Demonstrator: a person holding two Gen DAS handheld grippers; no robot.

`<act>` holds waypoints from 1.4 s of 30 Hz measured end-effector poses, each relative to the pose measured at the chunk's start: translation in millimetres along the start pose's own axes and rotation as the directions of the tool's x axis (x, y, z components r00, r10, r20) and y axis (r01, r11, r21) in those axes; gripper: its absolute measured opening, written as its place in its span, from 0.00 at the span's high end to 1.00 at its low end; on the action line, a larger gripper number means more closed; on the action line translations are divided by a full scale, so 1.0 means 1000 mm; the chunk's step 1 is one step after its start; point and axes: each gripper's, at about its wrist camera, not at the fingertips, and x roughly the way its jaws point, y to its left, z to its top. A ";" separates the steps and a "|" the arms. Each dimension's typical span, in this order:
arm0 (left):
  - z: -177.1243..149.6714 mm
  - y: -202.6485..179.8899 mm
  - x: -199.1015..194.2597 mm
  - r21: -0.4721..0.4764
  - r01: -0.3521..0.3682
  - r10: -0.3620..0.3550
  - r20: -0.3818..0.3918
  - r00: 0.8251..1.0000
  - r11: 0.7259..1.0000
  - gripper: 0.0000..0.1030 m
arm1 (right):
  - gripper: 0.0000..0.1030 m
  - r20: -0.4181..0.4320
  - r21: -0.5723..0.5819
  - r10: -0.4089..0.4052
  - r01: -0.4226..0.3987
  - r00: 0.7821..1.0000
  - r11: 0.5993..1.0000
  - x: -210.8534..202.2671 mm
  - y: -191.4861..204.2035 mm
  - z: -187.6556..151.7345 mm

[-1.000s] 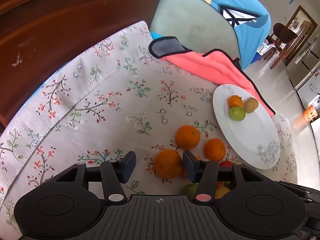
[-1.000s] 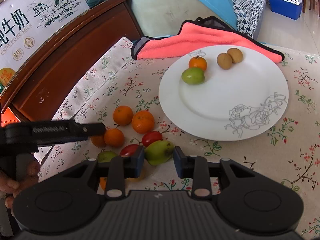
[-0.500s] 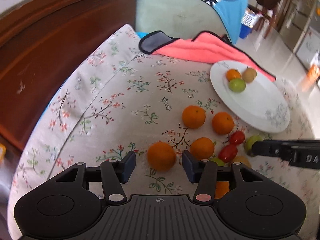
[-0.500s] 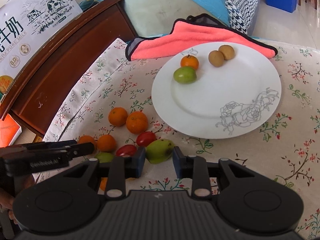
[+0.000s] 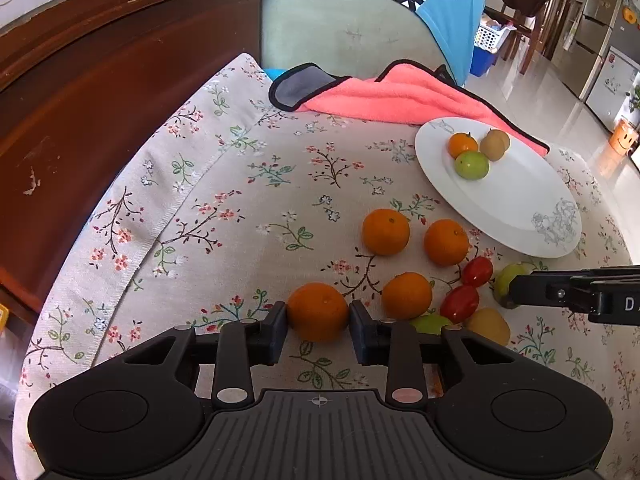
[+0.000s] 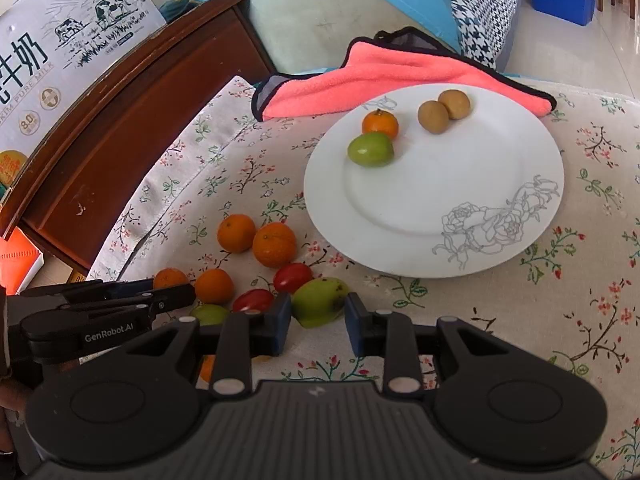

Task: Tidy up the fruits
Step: 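Grasp a green jujube with the right tool while the left tool grasps a mandarin orange, then carry the orange and green jujube over the white plate and open both tools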

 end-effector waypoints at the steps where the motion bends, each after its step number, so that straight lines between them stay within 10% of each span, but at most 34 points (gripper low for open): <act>1: 0.000 -0.001 -0.001 0.001 0.001 -0.001 0.002 1.000 1.000 0.71 | 0.73 0.001 -0.005 0.002 -0.002 1.000 1.000 0.000 0.000 0.000; 32: 0.010 -0.017 -0.016 0.013 -0.008 0.007 0.060 0.998 1.000 0.71 | 0.71 0.009 -0.085 0.003 -0.002 1.000 0.996 0.010 0.014 -0.001; 42: 0.032 -0.040 -0.039 0.045 0.035 -0.042 0.145 0.989 0.998 0.71 | 0.71 0.130 -0.096 0.045 -0.032 0.990 0.995 -0.033 0.011 0.026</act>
